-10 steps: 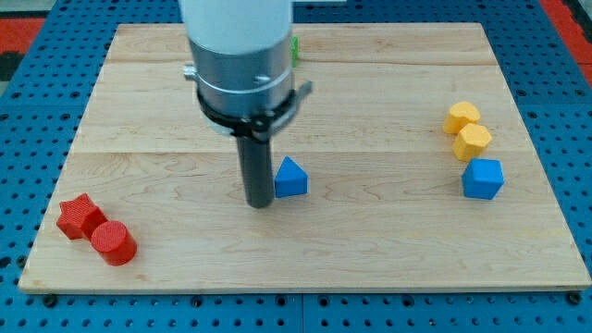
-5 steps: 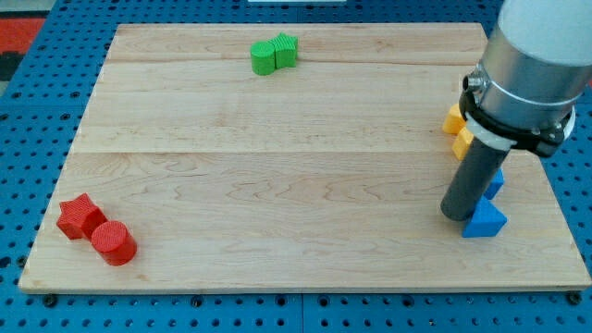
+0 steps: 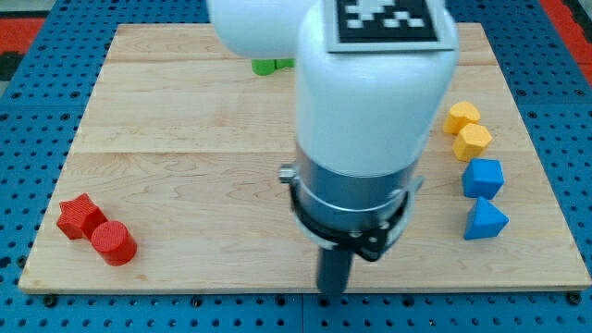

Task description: Move the red circle horizontal left to the blue triangle

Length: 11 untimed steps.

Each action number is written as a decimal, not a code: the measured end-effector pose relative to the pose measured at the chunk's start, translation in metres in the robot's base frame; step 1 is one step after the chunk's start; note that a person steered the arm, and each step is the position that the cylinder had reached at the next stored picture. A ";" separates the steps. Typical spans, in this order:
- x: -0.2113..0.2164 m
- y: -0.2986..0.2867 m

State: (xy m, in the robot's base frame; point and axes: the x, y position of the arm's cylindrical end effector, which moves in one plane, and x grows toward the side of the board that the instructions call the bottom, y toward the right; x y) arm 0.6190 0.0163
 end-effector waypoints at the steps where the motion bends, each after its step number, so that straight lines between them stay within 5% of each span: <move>1: 0.000 -0.091; 3: -0.038 -0.304; 6: -0.024 -0.168; 7: -0.034 -0.246; 8: -0.056 -0.204; 10: -0.048 -0.011; 11: -0.080 -0.051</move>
